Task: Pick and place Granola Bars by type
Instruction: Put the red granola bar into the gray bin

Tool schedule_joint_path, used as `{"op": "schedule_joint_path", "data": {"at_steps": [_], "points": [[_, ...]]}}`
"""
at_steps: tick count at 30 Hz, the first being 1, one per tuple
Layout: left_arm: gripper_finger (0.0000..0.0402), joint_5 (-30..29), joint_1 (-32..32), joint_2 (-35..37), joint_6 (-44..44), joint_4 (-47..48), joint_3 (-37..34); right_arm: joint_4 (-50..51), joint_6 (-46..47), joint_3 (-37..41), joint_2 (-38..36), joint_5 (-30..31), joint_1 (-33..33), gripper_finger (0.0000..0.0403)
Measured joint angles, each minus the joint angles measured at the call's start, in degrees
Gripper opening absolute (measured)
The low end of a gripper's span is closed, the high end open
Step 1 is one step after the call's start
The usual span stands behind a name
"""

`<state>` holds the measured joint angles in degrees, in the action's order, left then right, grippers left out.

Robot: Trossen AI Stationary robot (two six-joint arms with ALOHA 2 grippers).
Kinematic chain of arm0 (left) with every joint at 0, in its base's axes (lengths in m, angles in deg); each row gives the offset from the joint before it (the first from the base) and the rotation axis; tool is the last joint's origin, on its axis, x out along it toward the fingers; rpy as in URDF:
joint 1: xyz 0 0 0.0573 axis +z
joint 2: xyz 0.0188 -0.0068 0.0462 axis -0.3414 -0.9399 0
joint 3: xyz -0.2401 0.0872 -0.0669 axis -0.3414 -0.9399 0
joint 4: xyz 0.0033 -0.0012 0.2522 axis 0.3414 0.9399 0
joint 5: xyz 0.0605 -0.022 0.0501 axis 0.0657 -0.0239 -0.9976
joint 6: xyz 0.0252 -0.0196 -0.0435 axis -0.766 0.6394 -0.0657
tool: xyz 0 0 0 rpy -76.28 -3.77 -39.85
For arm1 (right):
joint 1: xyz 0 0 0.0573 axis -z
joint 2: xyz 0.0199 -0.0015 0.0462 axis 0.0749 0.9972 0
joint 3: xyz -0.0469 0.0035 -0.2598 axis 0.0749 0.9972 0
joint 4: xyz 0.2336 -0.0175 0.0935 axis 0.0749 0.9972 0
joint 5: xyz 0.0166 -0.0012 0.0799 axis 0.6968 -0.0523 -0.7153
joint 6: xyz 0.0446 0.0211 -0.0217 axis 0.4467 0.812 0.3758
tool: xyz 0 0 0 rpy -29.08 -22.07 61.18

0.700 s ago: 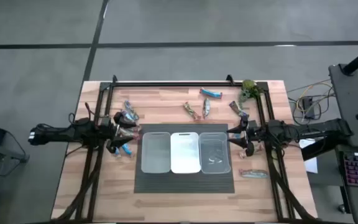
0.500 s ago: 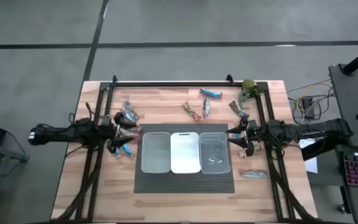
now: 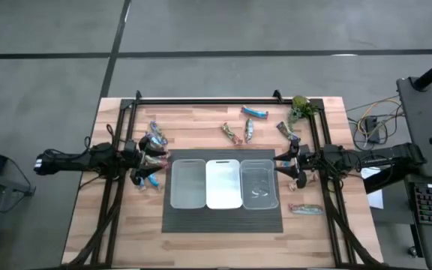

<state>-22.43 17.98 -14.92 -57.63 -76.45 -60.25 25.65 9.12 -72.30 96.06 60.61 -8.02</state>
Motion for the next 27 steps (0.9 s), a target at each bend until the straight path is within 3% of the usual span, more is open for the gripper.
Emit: {"op": "schedule_joint_path", "data": {"at_steps": [27], "points": [[0.0303, 2.68, -0.07, 0.00, 4.48, -4.01, 0.07, 0.46, -0.02, 0.00, -0.04, 0.04, 0.02, 0.0210]]}}
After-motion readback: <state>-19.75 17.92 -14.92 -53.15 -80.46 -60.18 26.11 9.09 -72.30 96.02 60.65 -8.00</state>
